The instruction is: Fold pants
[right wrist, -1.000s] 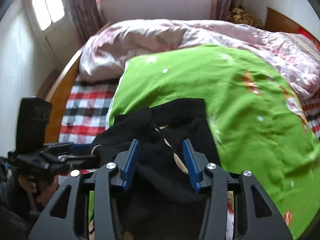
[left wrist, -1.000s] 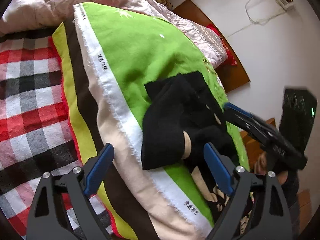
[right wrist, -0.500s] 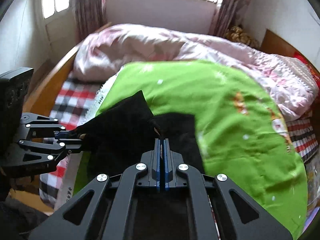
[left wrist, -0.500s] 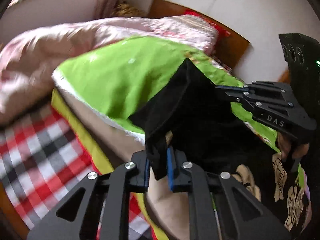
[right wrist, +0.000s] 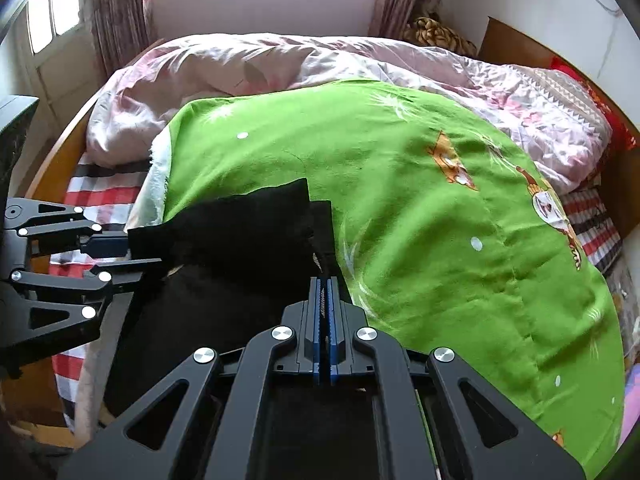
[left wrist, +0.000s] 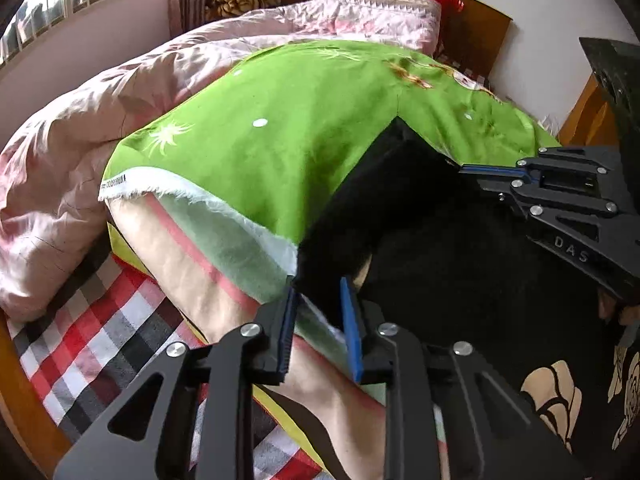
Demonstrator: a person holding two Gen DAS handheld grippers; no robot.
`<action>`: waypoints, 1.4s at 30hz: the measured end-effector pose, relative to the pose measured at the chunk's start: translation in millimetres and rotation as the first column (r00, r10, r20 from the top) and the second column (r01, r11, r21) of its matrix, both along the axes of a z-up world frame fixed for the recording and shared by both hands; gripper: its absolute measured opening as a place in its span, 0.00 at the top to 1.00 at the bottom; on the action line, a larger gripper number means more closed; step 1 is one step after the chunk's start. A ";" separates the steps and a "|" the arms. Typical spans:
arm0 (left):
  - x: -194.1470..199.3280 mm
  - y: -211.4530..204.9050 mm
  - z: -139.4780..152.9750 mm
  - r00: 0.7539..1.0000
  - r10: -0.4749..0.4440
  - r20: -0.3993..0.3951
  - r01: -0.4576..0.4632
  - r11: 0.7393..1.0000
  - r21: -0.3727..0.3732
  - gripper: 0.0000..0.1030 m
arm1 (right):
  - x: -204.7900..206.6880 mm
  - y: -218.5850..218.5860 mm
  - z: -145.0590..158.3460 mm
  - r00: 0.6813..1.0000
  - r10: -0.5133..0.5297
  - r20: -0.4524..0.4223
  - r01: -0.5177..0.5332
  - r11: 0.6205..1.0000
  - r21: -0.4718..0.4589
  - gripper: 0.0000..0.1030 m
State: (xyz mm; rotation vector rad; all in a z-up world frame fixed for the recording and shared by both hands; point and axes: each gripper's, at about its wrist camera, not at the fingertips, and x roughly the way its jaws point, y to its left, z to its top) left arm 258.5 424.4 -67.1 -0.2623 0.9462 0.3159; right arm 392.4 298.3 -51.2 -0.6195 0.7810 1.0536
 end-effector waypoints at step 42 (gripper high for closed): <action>-7.3 -36.7 32.6 0.982 0.097 0.164 -0.112 0.990 0.084 0.05 | -5.2 -47.1 18.6 0.991 0.132 -0.027 -0.130 0.989 0.073 0.97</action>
